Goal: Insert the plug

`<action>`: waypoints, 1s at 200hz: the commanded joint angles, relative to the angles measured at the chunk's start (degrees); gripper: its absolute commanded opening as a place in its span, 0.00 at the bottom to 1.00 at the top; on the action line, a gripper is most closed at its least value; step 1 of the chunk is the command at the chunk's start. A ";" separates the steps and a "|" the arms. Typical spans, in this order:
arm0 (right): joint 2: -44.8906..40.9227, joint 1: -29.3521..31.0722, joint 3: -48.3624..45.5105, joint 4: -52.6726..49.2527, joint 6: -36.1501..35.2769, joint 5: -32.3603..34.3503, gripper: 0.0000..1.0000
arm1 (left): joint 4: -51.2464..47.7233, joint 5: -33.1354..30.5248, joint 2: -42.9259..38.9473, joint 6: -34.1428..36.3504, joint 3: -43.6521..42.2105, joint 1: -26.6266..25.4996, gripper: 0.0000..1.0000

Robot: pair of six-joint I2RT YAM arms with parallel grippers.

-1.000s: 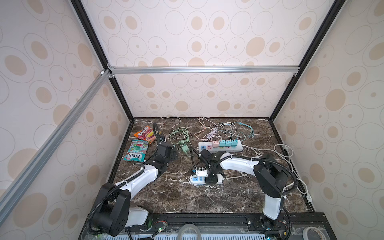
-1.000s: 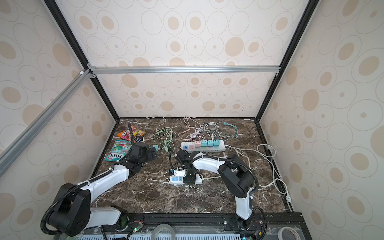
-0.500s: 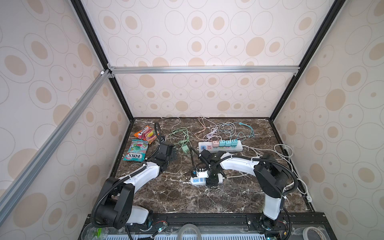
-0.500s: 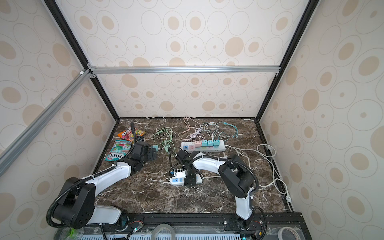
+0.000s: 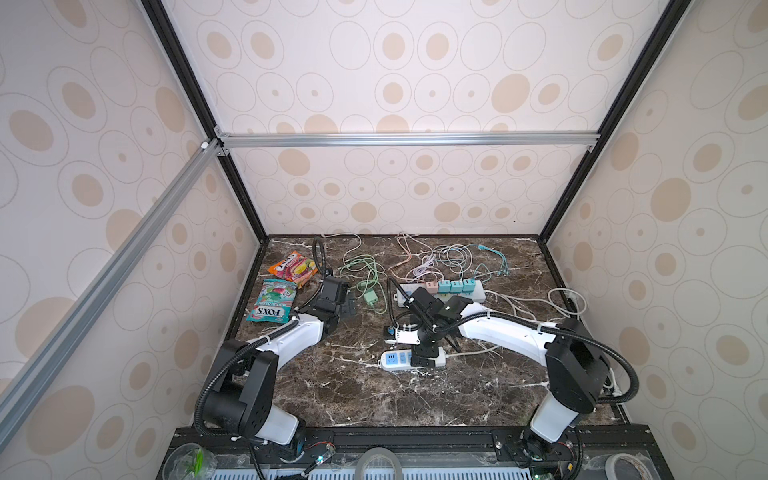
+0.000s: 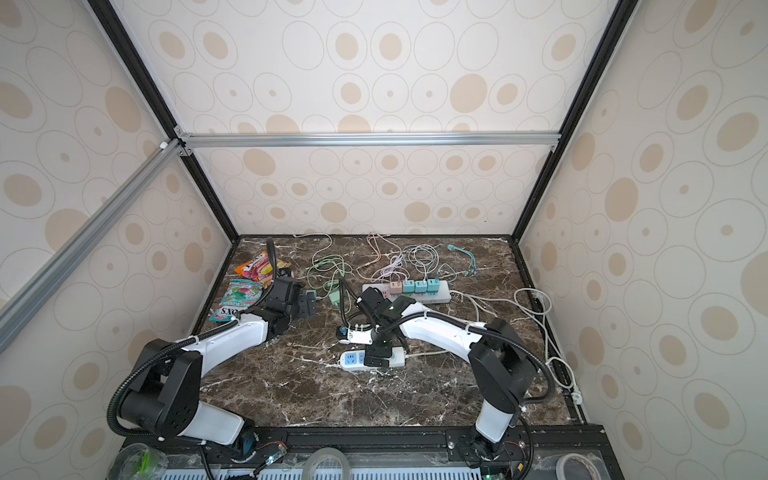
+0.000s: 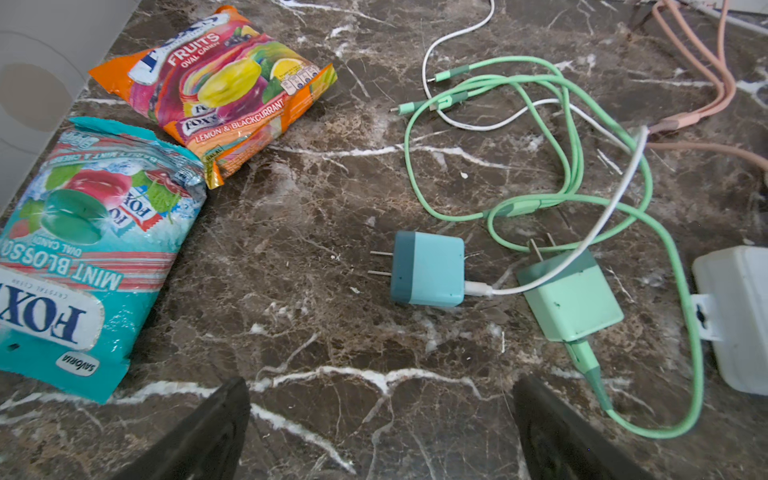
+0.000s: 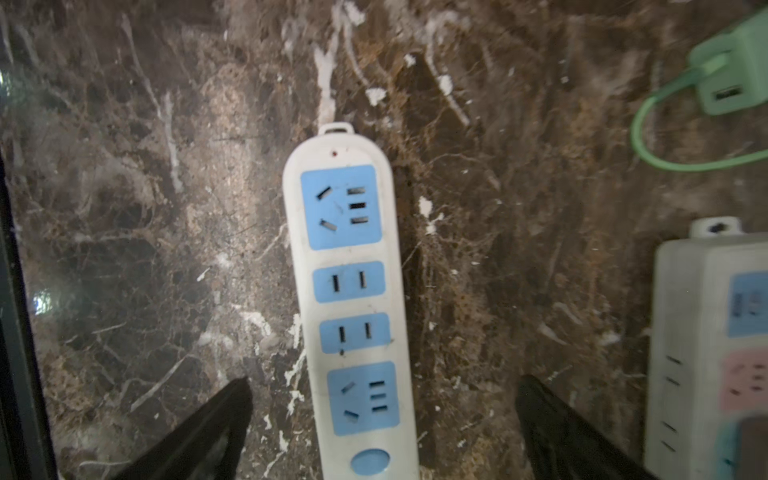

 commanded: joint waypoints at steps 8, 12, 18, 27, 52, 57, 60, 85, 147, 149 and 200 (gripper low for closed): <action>-8.14 -1.33 -6.88 17.43 12.60 12.89 0.99 | -2.93 2.11 2.15 2.06 4.01 0.80 0.99; -9.12 -1.59 -8.14 20.66 14.79 15.08 0.99 | -3.49 2.44 2.70 2.63 4.64 0.76 0.98; -10.58 -2.06 -9.82 24.45 17.82 17.25 0.99 | -4.35 2.99 3.61 3.36 5.60 0.87 0.98; -12.42 -3.35 -11.58 28.15 21.08 17.88 1.00 | -5.93 4.75 5.14 4.45 7.54 1.47 0.98; -15.73 -6.32 -15.16 34.65 30.72 21.34 0.99 | -8.13 11.63 9.50 7.31 12.28 3.52 0.98; -16.24 -6.56 -15.81 35.56 32.17 22.12 0.99 | -8.40 12.97 10.30 8.32 13.05 3.70 0.98; -16.55 -6.66 -16.21 36.16 33.02 22.72 0.99 | -8.58 13.46 10.90 8.99 13.66 3.79 0.98; -18.28 -6.77 -18.11 38.16 37.05 23.92 0.99 | -11.79 17.38 15.97 15.72 19.83 4.52 0.98; -19.87 -6.75 -18.20 35.07 37.66 26.08 0.99 | -15.84 21.33 23.61 27.70 28.21 5.90 0.98; -19.91 -6.76 -18.28 35.04 37.56 26.08 0.99 | -15.68 21.59 23.70 27.91 28.21 5.98 0.98; -21.76 -6.77 -19.43 35.13 36.63 26.58 0.99 | -12.99 30.93 25.57 32.33 28.26 7.87 0.98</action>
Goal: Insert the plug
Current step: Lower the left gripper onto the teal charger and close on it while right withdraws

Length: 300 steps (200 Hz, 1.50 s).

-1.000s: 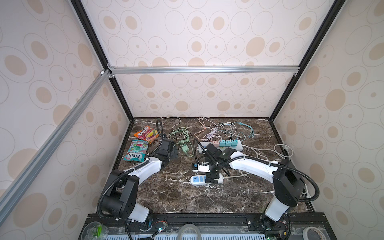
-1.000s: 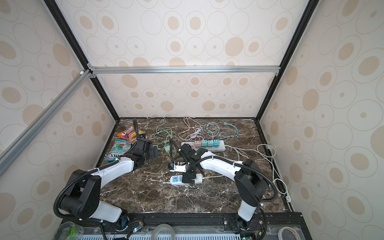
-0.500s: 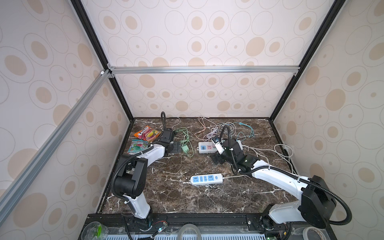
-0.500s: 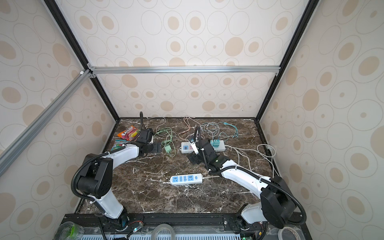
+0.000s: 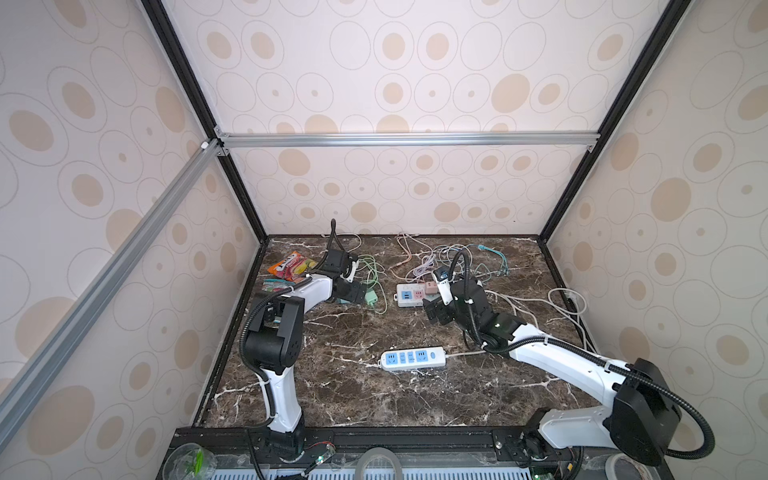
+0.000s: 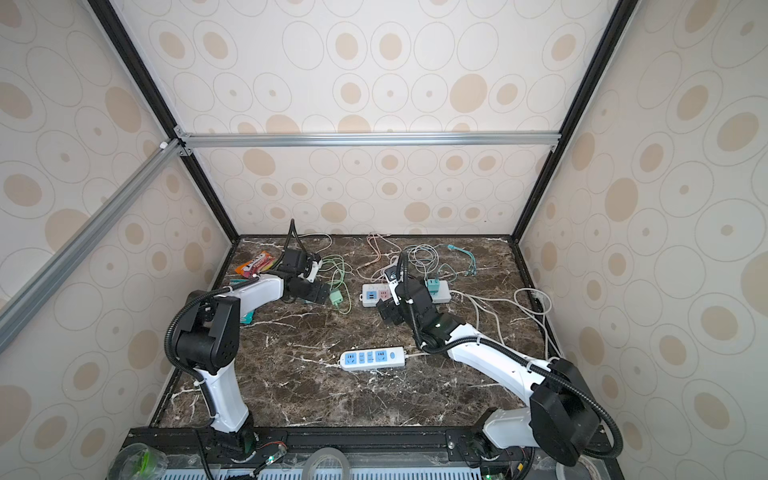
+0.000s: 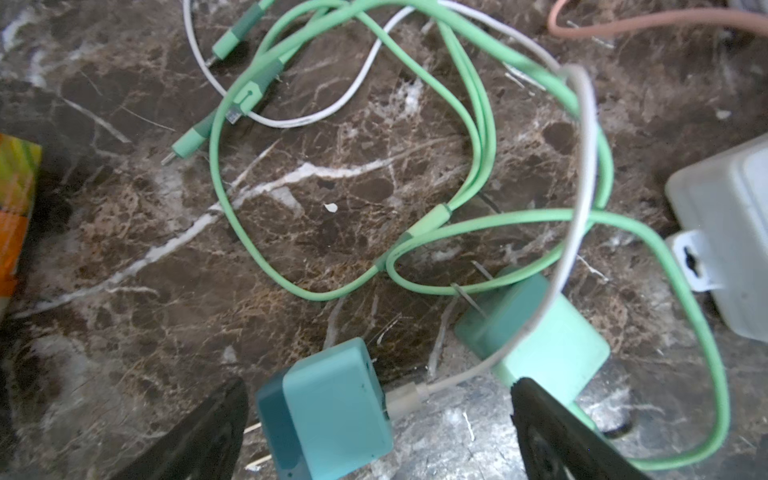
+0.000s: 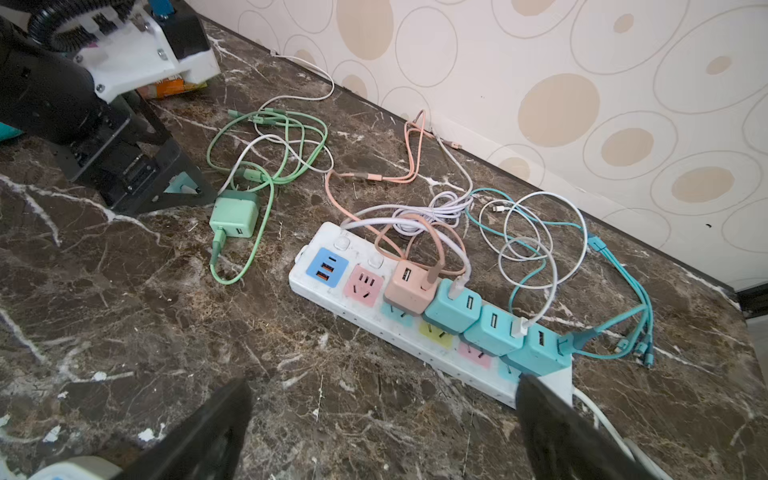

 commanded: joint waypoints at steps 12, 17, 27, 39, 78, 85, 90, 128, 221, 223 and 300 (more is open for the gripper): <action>-1.46 0.10 -1.24 0.51 0.27 1.37 1.00 | -0.42 7.64 2.18 5.36 2.58 0.85 0.98; -1.46 0.10 -1.24 0.47 0.29 1.36 1.00 | -0.63 8.03 2.22 5.16 2.57 0.95 0.98; -1.50 0.12 -1.09 0.17 0.37 0.87 1.00 | -0.43 9.56 1.36 4.76 1.76 0.91 0.98; -1.65 0.09 -0.81 -0.18 0.44 -0.05 1.00 | 0.45 10.60 -0.21 3.24 -0.20 0.91 0.98; -1.47 0.10 -0.89 0.74 -0.28 -1.19 1.00 | 3.46 15.49 -6.45 -3.93 -7.69 -1.05 0.98; -1.21 0.10 -0.80 0.90 -0.52 -1.28 0.99 | 3.19 14.72 -7.37 -4.57 -8.73 -1.93 0.98; -0.98 0.10 -0.67 0.95 -0.63 -1.30 0.99 | 2.72 14.02 -7.82 -5.01 -9.32 -2.44 0.98; 0.29 0.14 0.15 1.39 -0.67 -1.56 0.99 | 2.08 12.49 -13.23 -9.01 -14.68 -4.86 0.98; 1.02 0.10 -0.61 4.65 -1.70 -3.14 1.00 | -3.63 -2.35 -11.84 -6.07 -13.90 -9.83 0.94; 0.98 0.10 -0.62 4.65 -1.79 -3.19 1.00 | -3.89 -2.60 -11.64 -6.07 -13.80 -9.85 0.93; 0.60 0.10 -1.79 5.90 -2.35 -4.08 0.99 | -6.52 -0.74 -10.37 -3.43 -13.64 -12.67 0.79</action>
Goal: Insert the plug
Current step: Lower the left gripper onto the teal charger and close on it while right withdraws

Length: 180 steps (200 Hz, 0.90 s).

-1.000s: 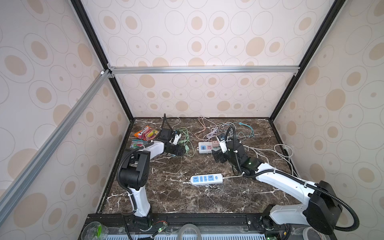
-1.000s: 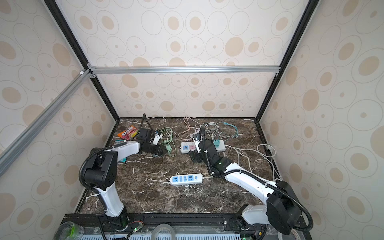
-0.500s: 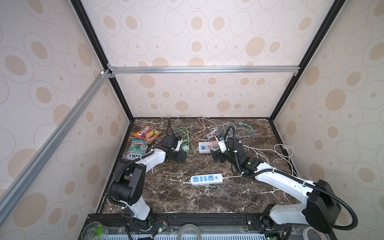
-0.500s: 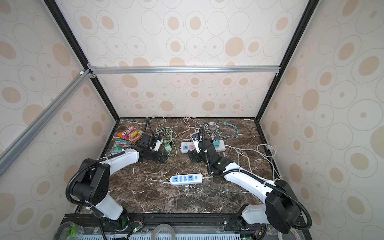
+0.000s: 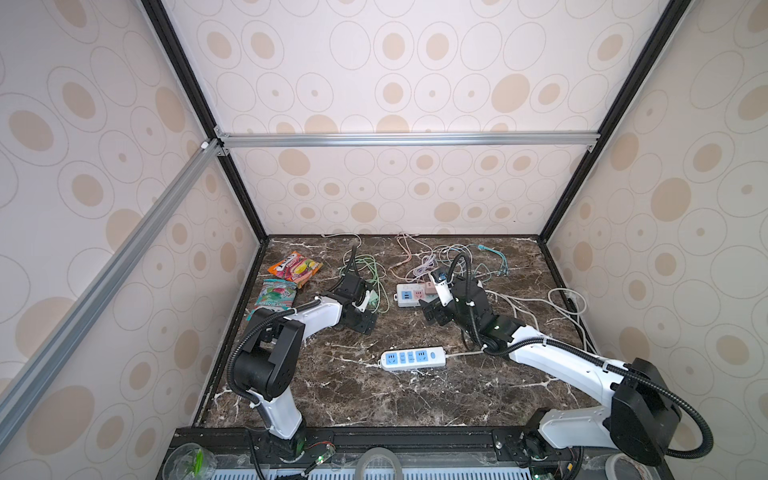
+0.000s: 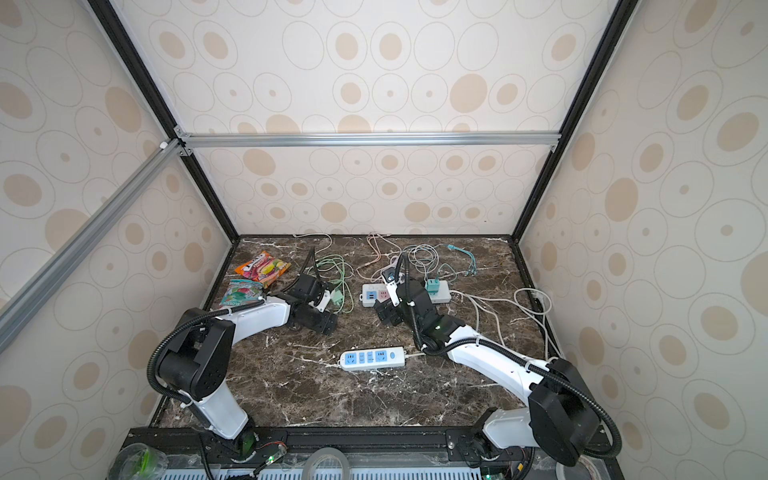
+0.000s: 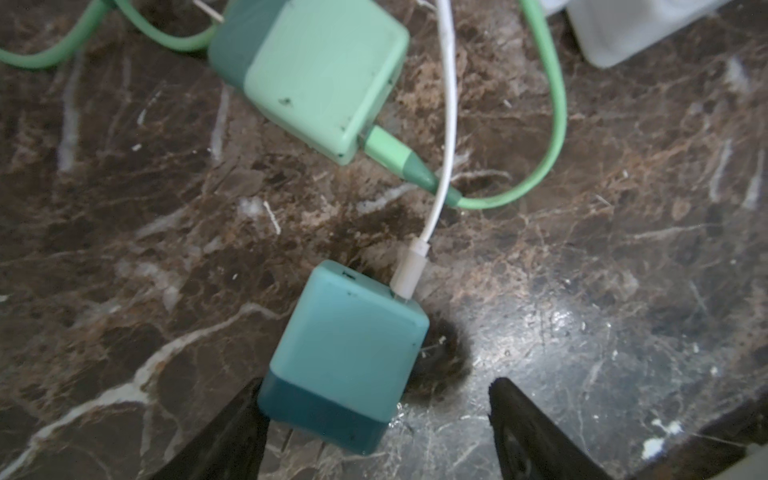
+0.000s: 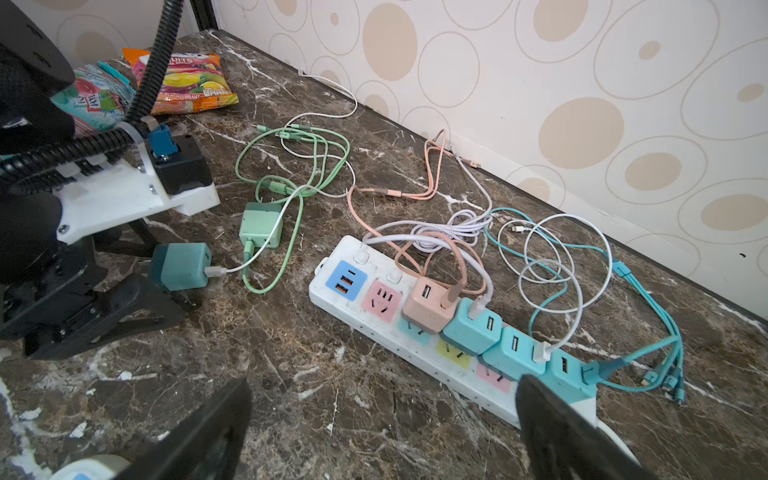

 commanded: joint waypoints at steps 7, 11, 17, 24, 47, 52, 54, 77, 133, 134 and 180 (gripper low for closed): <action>0.21 0.09 -0.26 1.35 -0.36 -0.61 0.99 | -2.83 -0.85 0.59 2.00 1.83 -1.22 0.77; 0.30 0.09 -0.18 1.24 -0.38 -0.65 1.00 | -3.03 -1.07 0.78 2.07 1.94 -1.25 0.76; 0.45 0.12 -0.08 1.16 -0.38 -0.65 1.00 | -3.29 -1.35 0.99 2.12 1.96 -1.26 0.75; 0.48 0.09 0.05 1.14 -0.36 -0.72 0.99 | -3.56 -1.54 1.13 2.23 2.11 -1.26 0.73; 0.89 0.14 0.35 1.11 -0.53 -0.67 0.99 | -3.83 -1.70 1.37 2.60 2.31 -1.43 0.69; 1.04 0.10 0.42 1.05 -0.43 -0.67 1.00 | -3.74 -1.87 1.39 2.61 2.33 -1.46 0.69; 1.08 0.10 0.44 1.05 -0.44 -0.71 0.99 | -3.71 -2.00 1.39 2.65 2.38 -1.44 0.69; 1.44 0.12 0.61 1.05 -0.36 -0.88 1.00 | -2.68 -4.29 1.64 2.98 2.49 -1.52 0.69; 1.33 0.08 0.67 0.99 -0.90 -0.87 1.00 | 0.33 -4.11 3.31 5.71 2.27 -1.52 0.66; 1.26 0.09 0.69 0.97 -0.89 -0.80 1.00 | 0.38 -4.02 3.32 5.74 2.20 -1.52 0.65; 2.00 0.10 1.85 -0.65 1.83 -2.16 1.00 | 1.97 -3.95 1.24 6.05 0.47 -1.70 0.41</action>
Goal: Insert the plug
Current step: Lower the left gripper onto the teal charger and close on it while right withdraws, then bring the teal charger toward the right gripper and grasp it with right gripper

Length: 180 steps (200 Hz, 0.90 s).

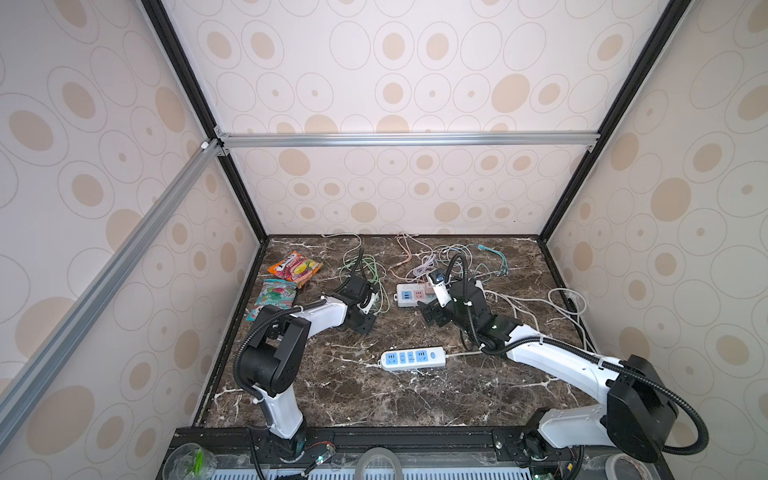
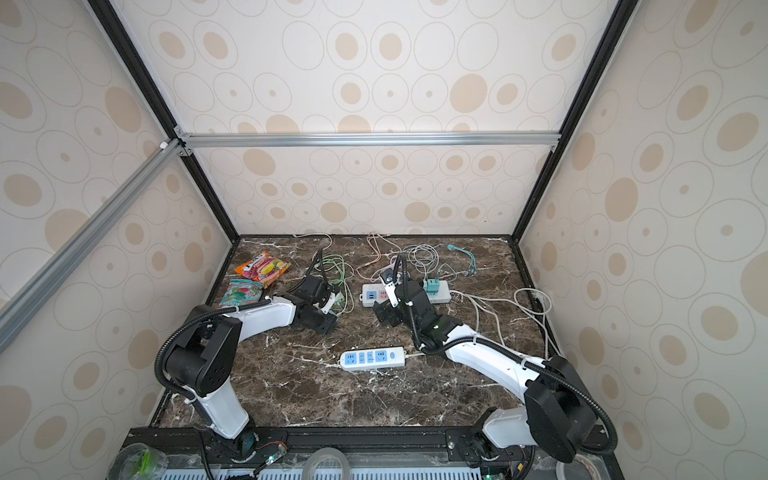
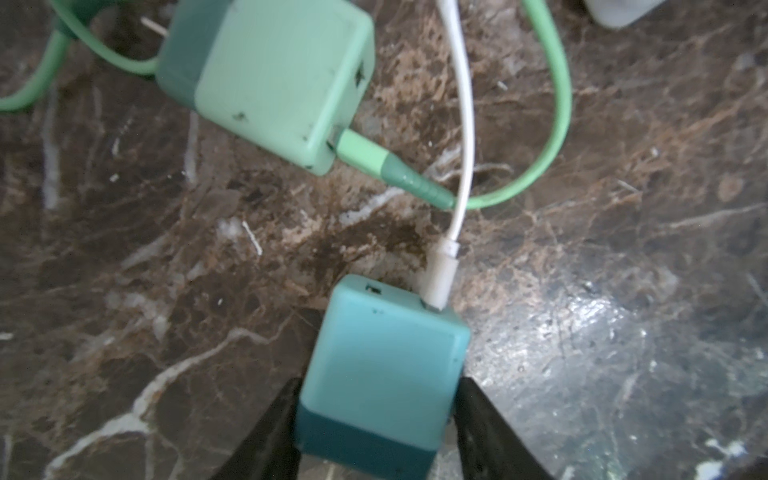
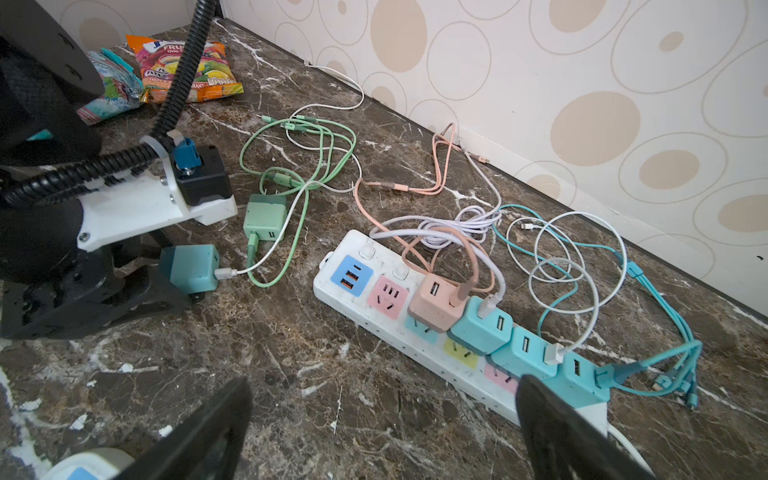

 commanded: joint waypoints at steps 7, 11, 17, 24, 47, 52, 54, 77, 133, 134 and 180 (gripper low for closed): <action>1.00 0.12 2.24 -1.22 3.12 -1.27 1.00 | 0.75 -0.59 -0.97 1.57 -0.34 -0.30 0.35; 1.15 0.12 2.58 -1.49 3.71 -1.34 1.00 | 0.73 -0.78 -1.11 1.57 -0.37 -0.30 0.32; 1.27 0.07 3.04 -1.88 4.74 -1.39 1.00 | 0.79 -0.96 -1.41 1.58 -0.36 -0.29 0.27; 1.51 0.05 3.58 -2.23 5.96 -1.38 0.99 | 1.08 -1.14 -2.17 1.49 -0.51 -0.32 0.22; 2.33 -1.52 5.54 -4.55 11.01 -4.79 0.99 | 4.90 -0.69 -7.15 2.13 -2.72 -0.51 0.05; 2.78 -2.27 6.08 -5.66 12.15 -6.50 0.99 | 6.03 -0.73 -8.55 2.41 -3.55 -0.60 0.02; 2.94 -2.54 6.38 -6.11 12.63 -7.15 0.99 | 6.65 -0.72 -8.91 2.58 -3.90 -0.64 0.02; 5.25 -6.04 9.83 -11.61 16.81 -15.79 0.96 | 11.86 -0.23 -14.76 4.19 -7.00 -1.58 0.00; 11.33 -7.51 20.12 -24.02 15.84 -36.04 0.93 | 23.97 4.44 -25.21 8.55 -13.79 -5.33 0.00; 11.45 -7.52 20.27 -24.22 15.84 -36.56 0.93 | 24.25 4.46 -25.30 8.67 -13.94 -5.41 0.00; 16.24 -7.24 26.48 -30.16 16.28 -46.33 0.83 | 30.39 3.51 -28.49 17.10 -16.69 -8.94 0.00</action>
